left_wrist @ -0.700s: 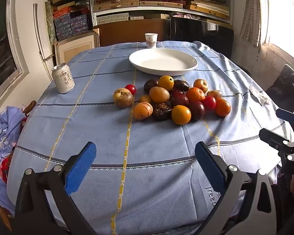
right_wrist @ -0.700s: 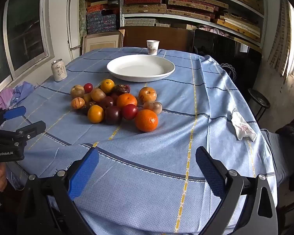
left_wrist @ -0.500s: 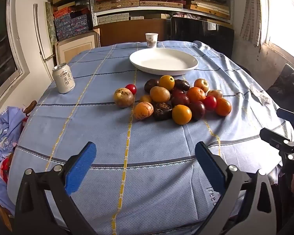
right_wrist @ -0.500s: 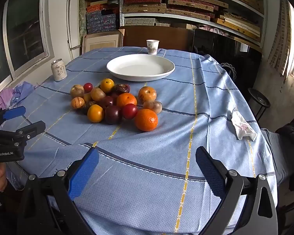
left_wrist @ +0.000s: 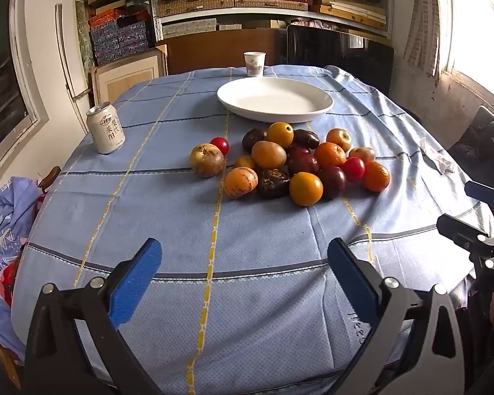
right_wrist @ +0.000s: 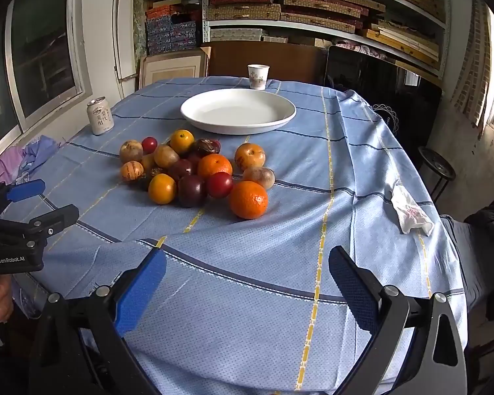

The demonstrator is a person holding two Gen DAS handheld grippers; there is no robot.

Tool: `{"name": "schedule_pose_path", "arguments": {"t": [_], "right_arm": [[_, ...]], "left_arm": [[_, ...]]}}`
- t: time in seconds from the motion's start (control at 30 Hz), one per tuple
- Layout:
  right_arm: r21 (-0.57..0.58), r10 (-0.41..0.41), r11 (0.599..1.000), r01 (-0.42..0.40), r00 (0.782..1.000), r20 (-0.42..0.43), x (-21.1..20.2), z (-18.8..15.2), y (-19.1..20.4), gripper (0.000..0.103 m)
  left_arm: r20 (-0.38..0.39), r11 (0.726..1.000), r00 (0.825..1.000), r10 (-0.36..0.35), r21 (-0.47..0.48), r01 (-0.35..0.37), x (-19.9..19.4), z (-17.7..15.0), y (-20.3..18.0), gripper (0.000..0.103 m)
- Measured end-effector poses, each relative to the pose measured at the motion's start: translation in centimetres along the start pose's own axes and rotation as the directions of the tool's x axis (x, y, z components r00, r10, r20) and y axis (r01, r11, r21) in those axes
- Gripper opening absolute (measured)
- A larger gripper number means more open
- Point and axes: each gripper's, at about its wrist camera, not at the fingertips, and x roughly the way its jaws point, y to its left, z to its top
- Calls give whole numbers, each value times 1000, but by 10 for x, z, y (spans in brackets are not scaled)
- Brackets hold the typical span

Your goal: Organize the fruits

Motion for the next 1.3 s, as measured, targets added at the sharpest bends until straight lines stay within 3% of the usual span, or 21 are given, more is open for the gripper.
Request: {"name": "schedule_pose_path", "arguments": {"t": [1.3], "right_arm": [[11, 4, 1000, -4, 1000, -9, 2, 0, -4, 100]], "left_arm": [[-22, 1000, 1000, -5, -1, 5, 3, -1, 1, 99]]}}
